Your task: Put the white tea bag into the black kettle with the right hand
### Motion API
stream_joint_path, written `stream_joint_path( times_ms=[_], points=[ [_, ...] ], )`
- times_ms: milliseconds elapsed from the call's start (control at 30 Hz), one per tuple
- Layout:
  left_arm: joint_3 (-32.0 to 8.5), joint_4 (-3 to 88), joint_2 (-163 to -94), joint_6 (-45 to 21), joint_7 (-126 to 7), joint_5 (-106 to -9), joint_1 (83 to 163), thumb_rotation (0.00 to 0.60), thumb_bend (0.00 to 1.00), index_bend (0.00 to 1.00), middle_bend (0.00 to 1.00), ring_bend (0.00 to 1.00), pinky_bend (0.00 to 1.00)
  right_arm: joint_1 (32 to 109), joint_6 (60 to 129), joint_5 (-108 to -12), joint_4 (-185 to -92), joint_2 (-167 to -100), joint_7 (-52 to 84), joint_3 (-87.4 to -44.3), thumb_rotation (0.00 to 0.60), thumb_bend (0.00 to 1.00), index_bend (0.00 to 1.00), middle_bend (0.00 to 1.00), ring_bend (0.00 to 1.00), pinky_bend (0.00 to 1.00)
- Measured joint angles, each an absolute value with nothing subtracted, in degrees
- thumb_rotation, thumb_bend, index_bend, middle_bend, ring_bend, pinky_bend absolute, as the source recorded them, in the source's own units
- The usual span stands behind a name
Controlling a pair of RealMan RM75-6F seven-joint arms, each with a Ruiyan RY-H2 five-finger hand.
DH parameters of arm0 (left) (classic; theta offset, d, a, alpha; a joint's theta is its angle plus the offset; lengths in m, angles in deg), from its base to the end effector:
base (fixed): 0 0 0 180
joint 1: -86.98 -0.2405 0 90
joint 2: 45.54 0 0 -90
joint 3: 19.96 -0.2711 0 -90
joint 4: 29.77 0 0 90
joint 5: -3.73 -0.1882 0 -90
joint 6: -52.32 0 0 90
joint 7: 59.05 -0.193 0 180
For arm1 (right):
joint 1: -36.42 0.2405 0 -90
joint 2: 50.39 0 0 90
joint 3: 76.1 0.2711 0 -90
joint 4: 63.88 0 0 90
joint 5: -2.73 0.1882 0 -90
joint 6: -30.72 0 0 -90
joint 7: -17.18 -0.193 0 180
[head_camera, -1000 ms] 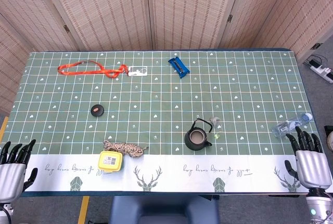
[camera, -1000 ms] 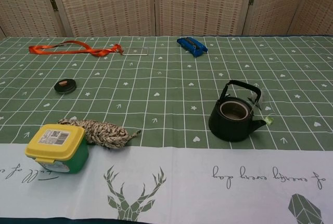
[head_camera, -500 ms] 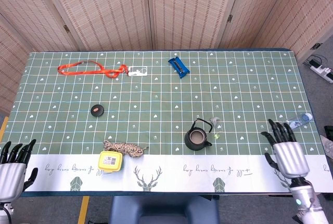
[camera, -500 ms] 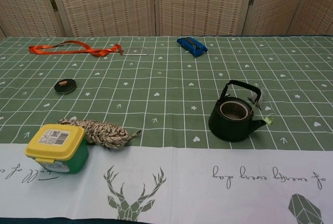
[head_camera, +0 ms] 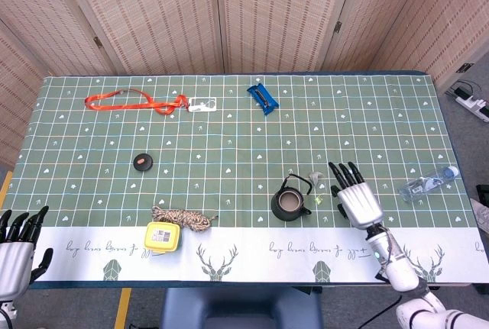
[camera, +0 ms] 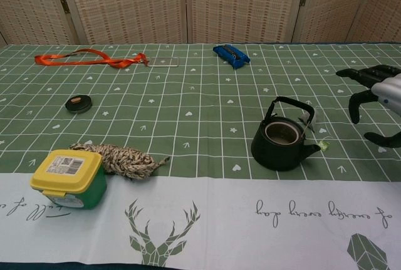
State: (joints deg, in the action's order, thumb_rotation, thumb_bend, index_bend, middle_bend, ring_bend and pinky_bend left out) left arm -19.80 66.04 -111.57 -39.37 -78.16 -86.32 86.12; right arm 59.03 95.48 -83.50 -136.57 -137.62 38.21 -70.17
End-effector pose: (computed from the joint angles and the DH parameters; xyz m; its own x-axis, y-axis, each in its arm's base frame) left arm -0.3071 0.1888 0.1777 0.6058 -0.0218 0.7953 0.7956 0.0214 -0.6054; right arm -0.2681 -0.3278 0.0228 0.6899 -0.0868 0.7186 -0.7016 -0.3246 0.6344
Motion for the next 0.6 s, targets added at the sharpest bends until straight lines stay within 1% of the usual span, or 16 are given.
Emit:
stream_joint_path(
  times_ms=[233,600],
  points=[
    [-19.9,66.1,-111.4,-39.3,-77.9,-86.5,86.1,0.6,0.37,0.0,0.17,0.11,0.01,61.8,92.5,-82.0,-131.2,-142.0,37.5,-70.2,0.6,0.37,0.47,0.0,0.0,0.0],
    [-19.9,66.2,-111.4,-39.3,-78.0,-86.5,86.0,0.6,0.37,0.0,0.17,0.11,0.01,63.8,90.5,-80.9,-127.6,-144.9,37.0,-71.0,0.6,0.37,0.47,0.0,0.0,0.0]
  ],
)
